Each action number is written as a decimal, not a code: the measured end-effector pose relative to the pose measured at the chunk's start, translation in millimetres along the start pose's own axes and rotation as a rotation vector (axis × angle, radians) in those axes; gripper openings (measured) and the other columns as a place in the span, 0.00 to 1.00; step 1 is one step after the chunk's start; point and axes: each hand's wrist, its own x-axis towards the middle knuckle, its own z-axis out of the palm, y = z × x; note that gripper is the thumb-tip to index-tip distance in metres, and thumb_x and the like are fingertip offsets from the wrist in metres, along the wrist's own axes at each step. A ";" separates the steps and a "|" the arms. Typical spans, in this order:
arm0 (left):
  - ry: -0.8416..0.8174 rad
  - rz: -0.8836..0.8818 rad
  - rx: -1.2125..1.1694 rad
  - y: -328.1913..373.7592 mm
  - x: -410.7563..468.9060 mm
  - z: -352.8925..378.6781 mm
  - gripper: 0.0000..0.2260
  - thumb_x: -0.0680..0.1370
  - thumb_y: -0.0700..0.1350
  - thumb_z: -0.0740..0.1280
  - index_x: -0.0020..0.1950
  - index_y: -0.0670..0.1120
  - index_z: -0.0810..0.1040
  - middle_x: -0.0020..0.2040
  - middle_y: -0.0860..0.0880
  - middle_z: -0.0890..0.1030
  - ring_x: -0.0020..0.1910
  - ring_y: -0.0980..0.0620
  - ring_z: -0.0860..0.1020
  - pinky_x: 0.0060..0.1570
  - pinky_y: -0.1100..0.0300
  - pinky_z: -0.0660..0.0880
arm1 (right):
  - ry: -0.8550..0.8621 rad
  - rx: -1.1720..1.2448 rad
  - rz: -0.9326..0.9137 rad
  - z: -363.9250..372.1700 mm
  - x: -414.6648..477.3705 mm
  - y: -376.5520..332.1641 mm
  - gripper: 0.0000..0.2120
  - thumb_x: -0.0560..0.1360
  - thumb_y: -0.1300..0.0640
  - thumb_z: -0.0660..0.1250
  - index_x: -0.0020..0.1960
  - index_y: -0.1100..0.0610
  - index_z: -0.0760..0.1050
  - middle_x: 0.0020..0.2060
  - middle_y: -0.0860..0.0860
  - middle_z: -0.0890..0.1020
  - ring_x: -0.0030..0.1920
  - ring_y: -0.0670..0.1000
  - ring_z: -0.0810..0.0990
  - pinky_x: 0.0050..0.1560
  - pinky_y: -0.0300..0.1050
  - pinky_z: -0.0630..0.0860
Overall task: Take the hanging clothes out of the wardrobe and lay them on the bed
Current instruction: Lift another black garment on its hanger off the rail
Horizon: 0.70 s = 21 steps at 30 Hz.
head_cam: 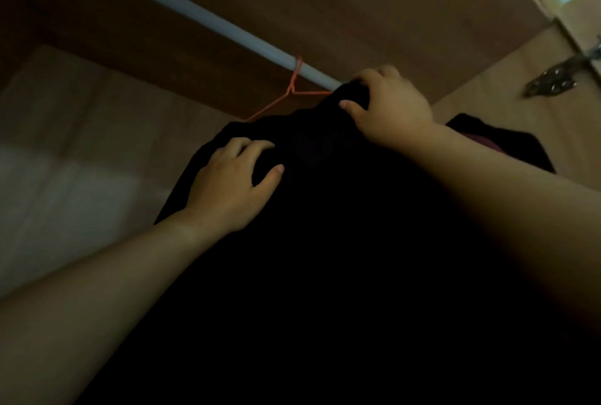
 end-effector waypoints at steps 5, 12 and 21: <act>-0.005 0.014 -0.123 -9.7 16.0 12.7 0.21 0.77 0.59 0.56 0.69 0.55 0.68 0.70 0.51 0.66 0.68 0.50 0.66 0.62 0.57 0.65 | -0.047 0.086 -0.002 5.4 21.6 8.5 0.18 0.76 0.48 0.66 0.64 0.48 0.73 0.58 0.52 0.77 0.56 0.54 0.76 0.46 0.45 0.72; -0.038 0.051 -0.096 -22.9 15.5 15.6 0.24 0.75 0.63 0.55 0.70 0.59 0.66 0.69 0.53 0.66 0.67 0.53 0.66 0.60 0.61 0.62 | 0.062 0.392 0.146 27.7 35.5 25.9 0.08 0.74 0.52 0.69 0.53 0.46 0.80 0.54 0.49 0.80 0.54 0.50 0.78 0.51 0.45 0.76; 0.037 0.112 -0.074 6.8 47.8 -23.4 0.26 0.74 0.61 0.52 0.71 0.57 0.66 0.70 0.50 0.68 0.69 0.51 0.65 0.64 0.60 0.60 | 0.185 0.540 0.291 -1.0 60.8 37.9 0.04 0.73 0.52 0.71 0.43 0.44 0.77 0.48 0.46 0.80 0.50 0.48 0.78 0.50 0.39 0.72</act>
